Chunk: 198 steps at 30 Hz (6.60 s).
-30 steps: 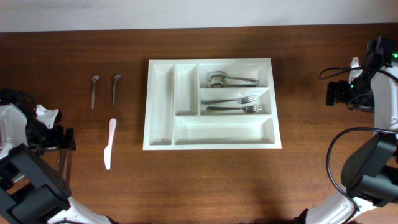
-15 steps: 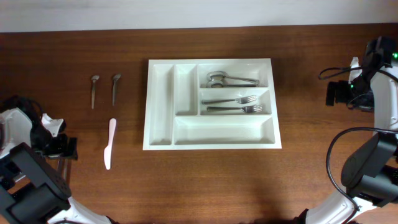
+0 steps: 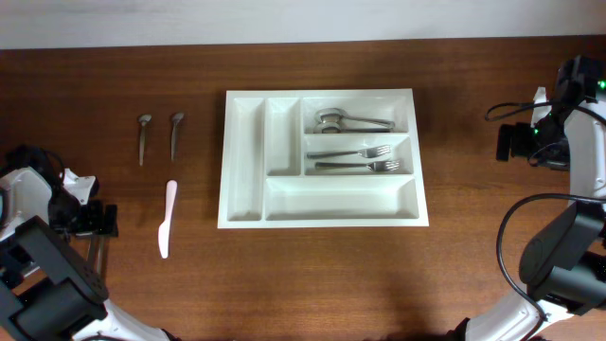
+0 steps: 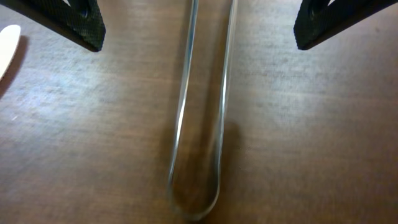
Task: Pack container
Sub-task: 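Lower the left gripper onto the tongs and close around both arms, then lift the tongs and carry them over the tray with the left gripper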
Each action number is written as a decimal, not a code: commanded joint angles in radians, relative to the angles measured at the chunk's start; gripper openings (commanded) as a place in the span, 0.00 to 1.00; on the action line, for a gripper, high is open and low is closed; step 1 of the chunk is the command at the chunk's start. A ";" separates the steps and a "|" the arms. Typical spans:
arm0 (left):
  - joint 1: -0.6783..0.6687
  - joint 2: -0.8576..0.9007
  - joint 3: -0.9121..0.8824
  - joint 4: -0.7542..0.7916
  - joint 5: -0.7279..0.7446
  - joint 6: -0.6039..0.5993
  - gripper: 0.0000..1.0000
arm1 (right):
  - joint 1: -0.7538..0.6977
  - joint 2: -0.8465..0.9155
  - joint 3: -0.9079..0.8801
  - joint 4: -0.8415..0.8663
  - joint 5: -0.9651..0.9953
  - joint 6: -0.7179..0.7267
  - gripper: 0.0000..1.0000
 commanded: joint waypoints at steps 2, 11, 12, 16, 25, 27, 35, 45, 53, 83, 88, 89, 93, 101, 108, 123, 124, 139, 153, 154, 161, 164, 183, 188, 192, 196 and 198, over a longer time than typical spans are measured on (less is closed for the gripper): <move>0.013 -0.011 -0.009 0.021 0.030 0.016 0.99 | 0.005 -0.008 -0.002 0.002 0.008 0.004 0.99; 0.029 -0.010 -0.017 0.016 0.004 0.031 0.99 | 0.005 -0.008 -0.002 0.002 0.008 0.004 0.99; 0.029 -0.010 -0.023 0.017 -0.008 0.031 0.99 | 0.005 -0.008 -0.002 0.002 0.008 0.004 0.99; 0.029 -0.010 -0.057 0.035 -0.014 0.039 0.99 | 0.005 -0.008 -0.002 0.002 0.008 0.004 0.99; 0.032 -0.010 -0.120 0.095 -0.021 0.045 0.99 | 0.005 -0.008 -0.002 0.002 0.008 0.004 0.99; 0.032 -0.010 -0.121 0.099 -0.022 0.045 0.99 | 0.005 -0.008 -0.002 0.002 0.008 0.004 0.99; 0.032 -0.009 -0.150 0.123 -0.022 0.046 0.99 | 0.005 -0.008 -0.002 0.002 0.008 0.004 0.99; 0.032 -0.009 -0.184 0.149 -0.021 0.045 0.99 | 0.005 -0.008 -0.002 0.002 0.008 0.004 0.98; 0.032 -0.009 -0.184 0.156 0.006 0.045 0.98 | 0.005 -0.008 -0.002 0.002 0.008 0.004 0.99; 0.032 -0.009 -0.247 0.182 0.032 0.041 0.95 | 0.005 -0.008 -0.002 0.002 0.008 0.004 0.99; 0.032 -0.009 -0.247 0.191 0.031 0.041 0.67 | 0.005 -0.008 -0.002 0.002 0.008 0.004 0.99; 0.032 -0.009 -0.247 0.194 0.032 0.041 0.63 | 0.005 -0.008 -0.002 0.002 0.008 0.004 0.99; 0.032 -0.009 -0.247 0.202 0.031 0.041 0.44 | 0.005 -0.008 -0.002 0.002 0.008 0.004 0.99; 0.032 -0.009 -0.246 0.209 0.031 0.041 0.10 | 0.005 -0.008 -0.002 0.002 0.008 0.004 0.99; 0.026 -0.010 -0.221 0.198 0.032 0.012 0.04 | 0.005 -0.008 -0.002 0.002 0.008 0.004 0.99; -0.185 -0.010 0.087 0.116 0.420 -0.351 0.02 | 0.005 -0.008 -0.002 0.002 0.008 0.004 0.99; -0.203 -0.010 0.100 0.116 0.446 -0.389 0.02 | 0.005 -0.008 -0.002 0.002 0.008 0.004 0.99; -0.512 -0.010 0.268 0.117 0.810 -0.771 0.02 | 0.005 -0.008 -0.002 0.002 0.008 0.004 0.99; -0.764 -0.010 0.282 0.229 0.848 -1.356 0.02 | 0.005 -0.008 -0.002 0.002 0.008 0.004 0.99; -0.774 -0.010 0.282 0.231 0.848 -1.431 0.02 | 0.005 -0.008 -0.002 0.002 0.008 0.004 0.99; -0.828 -0.010 0.282 0.230 0.893 -1.760 0.02 | 0.005 -0.008 -0.002 0.002 0.008 0.004 0.99; -0.853 -0.010 0.282 0.230 0.915 -1.875 0.02 | 0.005 -0.008 -0.002 0.002 0.008 0.004 0.99; -1.087 -0.010 0.282 -0.047 0.578 -2.352 0.02 | 0.005 -0.008 -0.002 0.002 0.008 0.004 0.99; -1.125 -0.010 0.278 -0.069 0.498 -2.479 0.02 | 0.005 -0.008 -0.002 0.002 0.008 0.004 0.99; -1.149 -0.009 0.277 -0.029 0.421 -2.500 0.02 | 0.005 -0.008 -0.002 0.002 0.008 0.004 0.99; -1.170 -0.004 0.276 0.054 0.375 -2.500 0.02 | 0.005 -0.008 -0.002 0.002 0.008 0.004 0.99; -1.179 0.008 0.276 0.087 0.327 -2.500 0.02 | 0.005 -0.008 -0.002 0.002 0.008 0.004 0.99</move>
